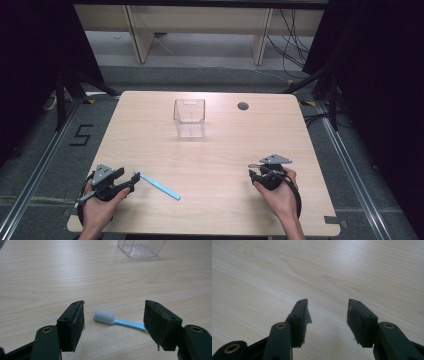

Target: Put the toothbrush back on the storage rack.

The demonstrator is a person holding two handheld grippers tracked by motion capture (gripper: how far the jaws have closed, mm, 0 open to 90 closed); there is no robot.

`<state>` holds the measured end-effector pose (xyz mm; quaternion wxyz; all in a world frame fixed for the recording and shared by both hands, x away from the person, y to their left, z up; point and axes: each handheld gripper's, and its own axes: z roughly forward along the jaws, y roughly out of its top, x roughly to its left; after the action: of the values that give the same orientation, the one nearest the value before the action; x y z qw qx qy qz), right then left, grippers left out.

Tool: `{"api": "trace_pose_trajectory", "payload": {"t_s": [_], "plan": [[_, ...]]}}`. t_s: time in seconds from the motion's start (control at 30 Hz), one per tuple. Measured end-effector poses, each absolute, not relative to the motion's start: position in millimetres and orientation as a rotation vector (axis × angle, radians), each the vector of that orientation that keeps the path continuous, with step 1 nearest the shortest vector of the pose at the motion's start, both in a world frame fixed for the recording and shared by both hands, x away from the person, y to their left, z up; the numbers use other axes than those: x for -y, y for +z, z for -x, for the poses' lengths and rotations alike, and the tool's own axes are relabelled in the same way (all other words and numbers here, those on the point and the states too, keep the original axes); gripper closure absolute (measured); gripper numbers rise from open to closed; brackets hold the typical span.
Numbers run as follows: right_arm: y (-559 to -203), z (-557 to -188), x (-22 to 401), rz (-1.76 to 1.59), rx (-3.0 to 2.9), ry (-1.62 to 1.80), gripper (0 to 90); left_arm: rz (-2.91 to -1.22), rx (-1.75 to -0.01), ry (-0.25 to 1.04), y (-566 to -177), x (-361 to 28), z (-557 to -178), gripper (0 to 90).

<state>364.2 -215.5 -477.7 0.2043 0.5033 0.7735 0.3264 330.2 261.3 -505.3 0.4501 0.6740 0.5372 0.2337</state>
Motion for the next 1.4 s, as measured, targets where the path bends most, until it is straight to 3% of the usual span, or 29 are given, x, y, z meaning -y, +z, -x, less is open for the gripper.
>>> {"api": "trace_pose_trajectory", "payload": {"t_s": [0.43, 0.57, 0.87, 1.4], "plan": [[-471.1, -368.4, 217.9, -1.497, -2.264, 0.776, 49.5, -1.92, -1.418, 0.484, -476.3, -241.7, -342.2, 28.3], [-470.7, -367.6, 218.3, -1.512, -2.288, 0.776, 48.7, -1.983, -1.456, 0.401, -473.0, -237.7, -347.3, 27.4], [-462.5, -367.7, 217.4, -1.496, -2.32, 0.72, 47.9, -2.022, -1.594, 0.225, -465.8, -225.1, -356.9, 30.7], [-453.2, -359.3, 208.5, -1.467, -2.327, 0.714, 47.0, -2.127, -1.742, 0.049, -459.7, -204.6, -381.6, 29.0]]}}
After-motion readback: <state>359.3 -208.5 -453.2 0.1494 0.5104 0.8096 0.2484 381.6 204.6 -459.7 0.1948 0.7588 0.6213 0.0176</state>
